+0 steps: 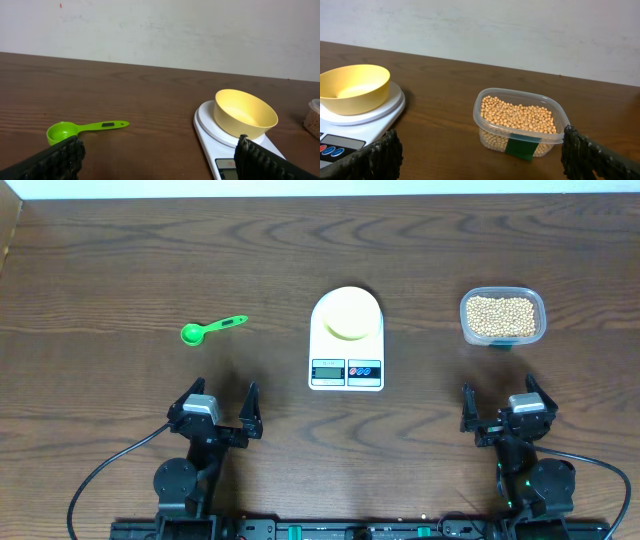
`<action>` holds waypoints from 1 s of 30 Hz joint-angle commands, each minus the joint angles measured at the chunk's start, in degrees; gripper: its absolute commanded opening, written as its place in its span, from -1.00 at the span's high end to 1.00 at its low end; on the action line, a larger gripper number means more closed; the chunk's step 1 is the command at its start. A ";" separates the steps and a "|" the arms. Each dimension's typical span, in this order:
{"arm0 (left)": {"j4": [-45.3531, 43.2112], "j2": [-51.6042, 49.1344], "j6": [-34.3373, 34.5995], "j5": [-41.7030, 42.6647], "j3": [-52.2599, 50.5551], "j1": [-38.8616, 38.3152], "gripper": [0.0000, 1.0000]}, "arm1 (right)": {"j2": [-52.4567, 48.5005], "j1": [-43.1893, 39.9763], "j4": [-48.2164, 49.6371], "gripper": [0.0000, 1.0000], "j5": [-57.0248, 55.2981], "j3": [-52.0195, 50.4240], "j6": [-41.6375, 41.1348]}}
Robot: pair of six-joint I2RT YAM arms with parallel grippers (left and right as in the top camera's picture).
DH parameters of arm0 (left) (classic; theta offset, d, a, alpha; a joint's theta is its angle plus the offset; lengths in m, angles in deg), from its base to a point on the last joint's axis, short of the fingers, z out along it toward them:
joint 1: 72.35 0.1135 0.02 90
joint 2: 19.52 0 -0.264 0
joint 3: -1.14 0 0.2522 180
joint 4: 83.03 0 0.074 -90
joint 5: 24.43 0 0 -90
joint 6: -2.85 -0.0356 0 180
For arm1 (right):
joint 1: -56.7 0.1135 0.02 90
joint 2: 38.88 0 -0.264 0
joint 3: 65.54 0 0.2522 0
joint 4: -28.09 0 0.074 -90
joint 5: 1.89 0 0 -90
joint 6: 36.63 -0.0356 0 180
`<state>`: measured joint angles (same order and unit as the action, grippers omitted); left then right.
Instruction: Scoop item into bowl and weigh 50g on scale
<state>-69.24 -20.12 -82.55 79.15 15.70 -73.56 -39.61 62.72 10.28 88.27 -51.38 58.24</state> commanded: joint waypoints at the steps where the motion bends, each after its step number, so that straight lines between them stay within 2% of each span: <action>1: 2.21 0.37 1.68 0.59 -0.37 0.24 -0.96 | 0.09 -0.07 0.00 -0.98 -0.66 -0.09 0.55; 10: 2.45 0.31 3.48 0.81 3.80 0.24 -0.96 | 0.09 -0.07 -0.15 -0.98 -1.11 -0.09 0.57; 14: 4.20 -2.03 3.45 0.81 8.70 0.24 -0.96 | 0.09 -0.09 1.49 -0.98 -4.83 -0.09 -1.31; 17: 8.28 -8.17 3.39 0.79 15.67 0.24 -0.96 | 0.09 -0.07 6.86 -0.99 -4.76 -0.09 -8.55; 18: 10.21 -13.03 3.37 0.79 20.31 0.24 -0.96 | 0.09 -0.07 11.23 -0.98 -4.79 -0.07 -10.49; 23: 12.28 -29.83 0.90 0.81 35.89 0.24 -0.96 | 0.09 -0.02 20.15 -0.98 -4.44 3.06 -10.45; 28: 17.16 -44.61 0.37 1.31 51.45 0.24 -0.96 | -1.07 0.02 20.68 -0.98 1.36 11.76 -10.45; 30: 19.65 -49.22 0.37 3.91 56.92 0.24 -0.96 | -3.41 0.09 19.69 -0.99 4.35 17.05 -10.62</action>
<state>-51.71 -64.16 -81.19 79.92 65.80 -73.56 -40.77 62.72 30.41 87.46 -41.32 48.97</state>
